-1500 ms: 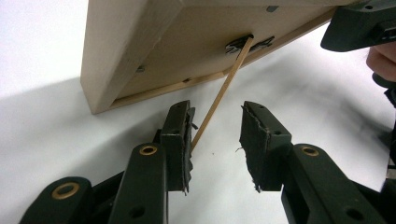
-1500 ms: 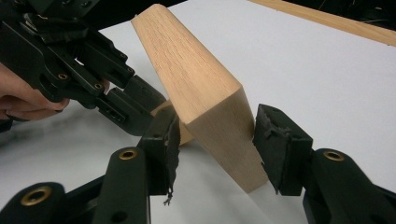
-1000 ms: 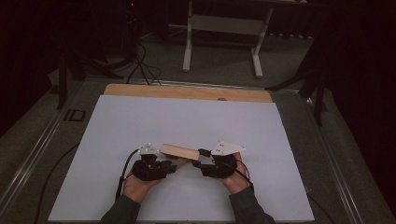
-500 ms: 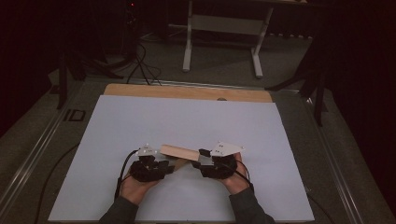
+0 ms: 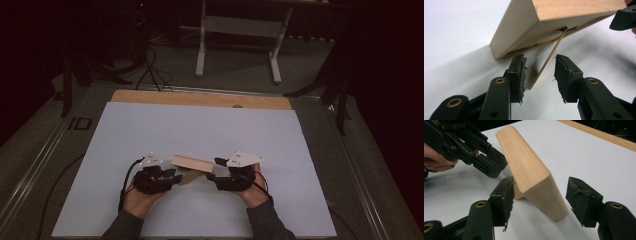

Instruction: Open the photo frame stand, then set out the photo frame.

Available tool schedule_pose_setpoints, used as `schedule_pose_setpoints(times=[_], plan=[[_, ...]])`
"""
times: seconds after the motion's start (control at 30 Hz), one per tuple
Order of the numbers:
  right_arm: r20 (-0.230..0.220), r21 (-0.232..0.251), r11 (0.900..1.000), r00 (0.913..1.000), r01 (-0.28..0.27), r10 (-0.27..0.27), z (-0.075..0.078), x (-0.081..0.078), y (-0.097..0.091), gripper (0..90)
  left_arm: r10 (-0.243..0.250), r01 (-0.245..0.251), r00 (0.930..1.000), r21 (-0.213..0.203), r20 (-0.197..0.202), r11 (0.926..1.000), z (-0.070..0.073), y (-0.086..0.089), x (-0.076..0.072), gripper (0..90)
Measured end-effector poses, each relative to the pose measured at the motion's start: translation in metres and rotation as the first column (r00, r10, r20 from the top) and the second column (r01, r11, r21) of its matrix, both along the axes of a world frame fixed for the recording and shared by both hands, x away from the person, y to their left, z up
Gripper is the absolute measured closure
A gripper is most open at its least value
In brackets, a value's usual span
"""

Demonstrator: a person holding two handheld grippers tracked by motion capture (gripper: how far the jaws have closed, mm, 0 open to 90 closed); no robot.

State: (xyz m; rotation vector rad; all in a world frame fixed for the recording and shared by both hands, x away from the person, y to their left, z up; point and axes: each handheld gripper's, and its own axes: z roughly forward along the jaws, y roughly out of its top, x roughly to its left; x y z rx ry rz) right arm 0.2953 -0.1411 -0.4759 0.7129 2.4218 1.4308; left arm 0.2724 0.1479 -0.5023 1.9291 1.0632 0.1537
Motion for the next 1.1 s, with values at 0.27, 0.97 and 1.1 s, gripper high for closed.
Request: schedule_pose_setpoints(times=[0.27, 0.97, 1.1], plan=[[0.012, 0.018, 0.9998, 0.9999, -0.010, 0.009, 0.007, -0.001, -0.004, 35.5, -0.005, 0.005, 0.9994, 0.003, 0.033, 1.0000, 0.006, 0.003, -0.002, 58.9], [0.009, 0.129, 0.9850, 0.9932, 0.114, -0.116, 0.017, 0.008, -0.018, 47.8, -0.039, 0.035, 0.9928, 0.039, 0.114, 0.9986, 0.014, -0.006, -0.009, 65.4], [-0.006, 0.124, 0.9801, 0.9878, 0.155, -0.155, 0.013, 0.012, -0.018, 55.6, -0.047, 0.042, 0.9927, 0.045, 0.111, 0.9981, 0.013, -0.008, -0.009, 66.6]])
